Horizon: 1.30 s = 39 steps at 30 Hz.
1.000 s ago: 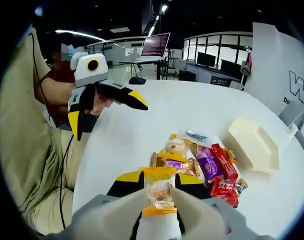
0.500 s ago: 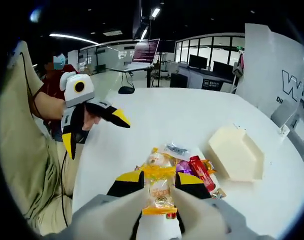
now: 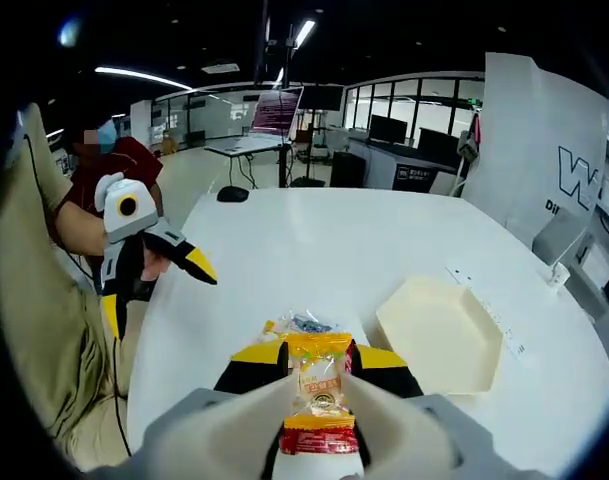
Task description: Place the target food into the container with the food tongs after gripping and lifting it, then release it inside without dropping or visibly crushing the food.
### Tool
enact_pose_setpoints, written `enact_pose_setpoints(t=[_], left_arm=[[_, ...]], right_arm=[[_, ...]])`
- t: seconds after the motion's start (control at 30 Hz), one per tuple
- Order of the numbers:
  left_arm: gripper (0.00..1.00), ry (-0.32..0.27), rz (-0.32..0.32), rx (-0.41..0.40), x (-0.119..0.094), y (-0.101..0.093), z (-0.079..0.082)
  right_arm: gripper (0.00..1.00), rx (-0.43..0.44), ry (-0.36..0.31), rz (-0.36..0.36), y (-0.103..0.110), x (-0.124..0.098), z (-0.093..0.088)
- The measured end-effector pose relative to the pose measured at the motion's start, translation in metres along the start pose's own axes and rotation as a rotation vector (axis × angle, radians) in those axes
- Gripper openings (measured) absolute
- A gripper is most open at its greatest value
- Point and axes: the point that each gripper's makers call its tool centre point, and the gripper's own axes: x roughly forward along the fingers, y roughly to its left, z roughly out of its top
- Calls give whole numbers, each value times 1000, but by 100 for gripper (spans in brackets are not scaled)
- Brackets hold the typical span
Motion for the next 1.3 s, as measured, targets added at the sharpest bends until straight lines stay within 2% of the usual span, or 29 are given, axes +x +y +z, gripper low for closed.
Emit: enact_pose_setpoints(t=[0.43,0.7,0.9,1.3], left_arm=[[76,-6,21,-4,0,6,3],[79,-11,58,2,0,13,6],[83,-2,109,26,-2,22,7],[88,7,146,31,-4,30,14]], right_arm=[[20,17,14,-34,-32,11,7],[20,25,28,-68,-52,16,11],[20,35,37,-85,-65,20,14],[20,49,61,-114,-89,33,20]])
